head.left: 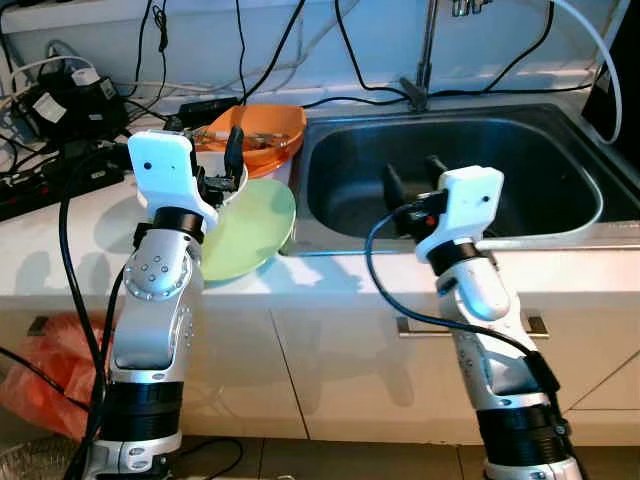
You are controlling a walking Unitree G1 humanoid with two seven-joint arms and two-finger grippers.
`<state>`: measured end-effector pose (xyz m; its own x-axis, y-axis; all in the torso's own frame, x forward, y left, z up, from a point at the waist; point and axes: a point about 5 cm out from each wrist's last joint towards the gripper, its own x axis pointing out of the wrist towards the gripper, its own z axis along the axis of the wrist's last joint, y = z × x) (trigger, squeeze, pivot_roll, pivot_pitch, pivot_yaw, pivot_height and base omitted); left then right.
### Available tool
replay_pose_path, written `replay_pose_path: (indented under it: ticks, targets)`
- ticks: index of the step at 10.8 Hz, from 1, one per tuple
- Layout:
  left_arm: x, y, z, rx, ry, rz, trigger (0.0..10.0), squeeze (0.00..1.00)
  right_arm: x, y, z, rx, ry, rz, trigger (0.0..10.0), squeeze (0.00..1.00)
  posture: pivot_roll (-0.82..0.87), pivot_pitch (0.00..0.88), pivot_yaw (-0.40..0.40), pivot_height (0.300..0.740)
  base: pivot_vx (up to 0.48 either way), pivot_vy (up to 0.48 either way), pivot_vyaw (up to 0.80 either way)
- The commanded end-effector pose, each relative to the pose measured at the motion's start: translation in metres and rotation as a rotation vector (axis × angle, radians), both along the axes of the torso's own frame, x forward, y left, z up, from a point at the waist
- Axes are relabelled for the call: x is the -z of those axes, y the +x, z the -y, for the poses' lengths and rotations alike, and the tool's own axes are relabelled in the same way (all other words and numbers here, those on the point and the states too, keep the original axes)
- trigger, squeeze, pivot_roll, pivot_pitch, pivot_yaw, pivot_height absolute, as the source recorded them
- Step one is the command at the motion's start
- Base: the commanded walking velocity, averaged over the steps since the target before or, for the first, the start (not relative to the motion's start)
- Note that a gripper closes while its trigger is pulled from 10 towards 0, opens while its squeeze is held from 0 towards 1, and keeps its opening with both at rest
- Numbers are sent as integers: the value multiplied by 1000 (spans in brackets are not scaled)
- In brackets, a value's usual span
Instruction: Kitchen organization
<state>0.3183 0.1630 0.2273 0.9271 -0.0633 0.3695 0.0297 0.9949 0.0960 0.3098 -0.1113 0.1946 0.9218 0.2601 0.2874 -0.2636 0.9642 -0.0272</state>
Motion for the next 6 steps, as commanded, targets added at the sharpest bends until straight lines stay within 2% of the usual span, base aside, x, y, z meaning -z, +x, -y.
replay_pose_path:
  ticks: [1, 3, 5, 6]
  targets:
    - [7, 1, -5, -29, 40, -45, 10000, 0, -6, 1, -3, -34, 12, 4, 10000, 0, 65, 7, 123, 740, 0, 0, 0]
    - [11, -1, -11, -56, 65, -56, 10000, 0, -8, 0, -7, -90, 7, -2, 10000, 0, 66, 9, 122, 740, 0, 0, 0]
    - [15, -14, -27, -122, 117, -23, 10000, 0, -9, -4, -13, -185, -13, -16, 10000, 0, 70, 13, 118, 740, 0, 0, 0]
    - [22, -18, -30, -132, 125, -40, 10000, 0, -9, -5, -14, -225, -24, -28, 10000, 0, 73, 15, 112, 740, 0, 0, 0]
